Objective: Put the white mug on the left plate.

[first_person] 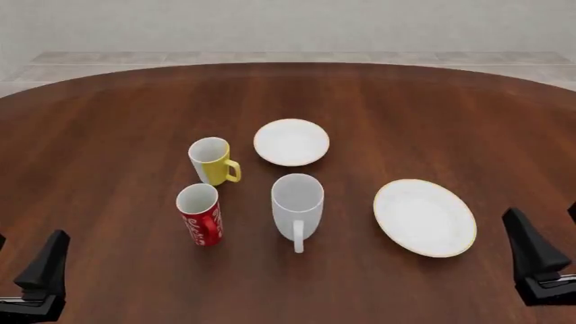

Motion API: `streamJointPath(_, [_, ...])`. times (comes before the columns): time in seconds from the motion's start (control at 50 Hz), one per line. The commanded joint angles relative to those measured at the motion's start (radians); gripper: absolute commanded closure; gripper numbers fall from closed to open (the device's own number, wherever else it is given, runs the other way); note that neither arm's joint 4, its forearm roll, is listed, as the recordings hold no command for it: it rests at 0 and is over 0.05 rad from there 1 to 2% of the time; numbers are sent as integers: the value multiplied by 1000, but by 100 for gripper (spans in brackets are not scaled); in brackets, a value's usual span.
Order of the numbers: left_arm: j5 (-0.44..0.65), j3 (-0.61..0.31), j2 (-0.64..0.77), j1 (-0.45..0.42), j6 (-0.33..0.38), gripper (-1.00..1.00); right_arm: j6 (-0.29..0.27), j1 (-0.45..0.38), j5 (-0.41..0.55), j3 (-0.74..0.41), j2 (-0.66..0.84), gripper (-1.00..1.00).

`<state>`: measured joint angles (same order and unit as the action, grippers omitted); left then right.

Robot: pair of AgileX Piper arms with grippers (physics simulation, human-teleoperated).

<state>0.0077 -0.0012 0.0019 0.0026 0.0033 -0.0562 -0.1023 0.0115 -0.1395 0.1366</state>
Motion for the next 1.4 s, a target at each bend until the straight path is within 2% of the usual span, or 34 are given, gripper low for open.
streamJointPath(0.02, [0, 0, 0, 4, -1, -100, -9, -50, 36, -66, 55, -100])
streamJointPath(0.28, [-3, -1, 3, 8, -3, -100, 14, -112, 131, -154, 44, -100])
streamJointPath(0.56, [-4, -1, 3, 9, -5, -100, 38, -180, 147, -204, 105, -100])
streamJointPath(0.66, [-1, 0, 0, 10, -6, -100, 80, -221, 142, -217, 131, -100])
streamJointPath(1.4, [-7, -2, -2, 27, -12, -100, 53, -353, 78, -312, 330, -100])
